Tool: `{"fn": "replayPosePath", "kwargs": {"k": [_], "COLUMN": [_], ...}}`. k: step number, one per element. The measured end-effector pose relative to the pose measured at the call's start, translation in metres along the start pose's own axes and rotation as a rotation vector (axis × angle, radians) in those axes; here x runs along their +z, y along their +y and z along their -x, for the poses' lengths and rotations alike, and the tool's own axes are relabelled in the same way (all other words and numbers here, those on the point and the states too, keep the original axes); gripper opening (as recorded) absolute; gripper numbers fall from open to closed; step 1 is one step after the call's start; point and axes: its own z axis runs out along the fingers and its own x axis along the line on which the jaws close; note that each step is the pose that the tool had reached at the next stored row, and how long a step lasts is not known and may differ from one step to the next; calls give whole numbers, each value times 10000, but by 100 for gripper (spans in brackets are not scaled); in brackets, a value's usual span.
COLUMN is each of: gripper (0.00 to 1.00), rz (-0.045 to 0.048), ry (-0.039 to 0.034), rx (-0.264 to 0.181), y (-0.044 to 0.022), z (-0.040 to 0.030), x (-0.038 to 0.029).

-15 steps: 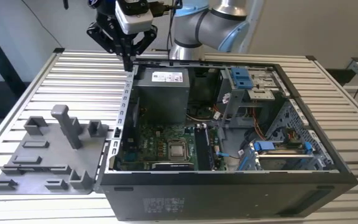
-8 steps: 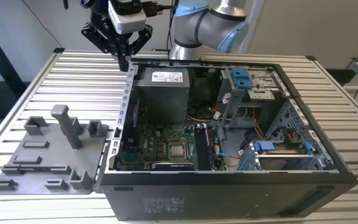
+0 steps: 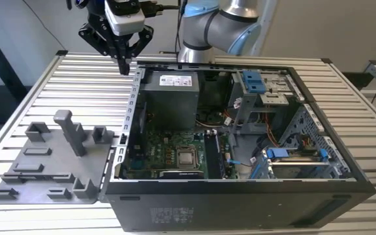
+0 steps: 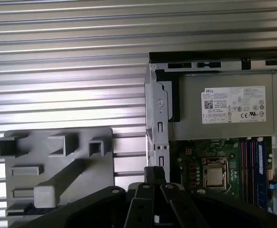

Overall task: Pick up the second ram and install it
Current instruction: 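Reach for the second ram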

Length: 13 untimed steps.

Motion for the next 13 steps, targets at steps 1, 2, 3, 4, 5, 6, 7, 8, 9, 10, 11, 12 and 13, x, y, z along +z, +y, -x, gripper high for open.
{"fn": "replayPosePath", "kwargs": {"k": [1, 2, 3, 4, 5, 6, 7, 8, 9, 10, 11, 12, 13], "gripper": [11, 11, 11, 11, 11, 11, 11, 11, 11, 11, 11, 11, 11], "rz": [0, -1, -1, 0, 0, -1, 1, 2, 2, 2, 3, 3, 2], "ry": [0, 1, 0, 1, 1, 1, 0, 0, 0, 0, 0, 0, 1], "rx": [0, 0, -1, -1, 0, 0, 0, 0, 0, 0, -1, 0, 0], "y": [-1, -3, -4, -6, -7, -9, -10, -12, -14, -15, -17, -19, -21], "z": [-19, -41, -62, -84, -105, -126, -148, -172, -196, -219, -243, -266, -292], "x": [-1, -1, -2, -2, -3, -4, -3, -4, -4, -5, -5, -6, -7]}}
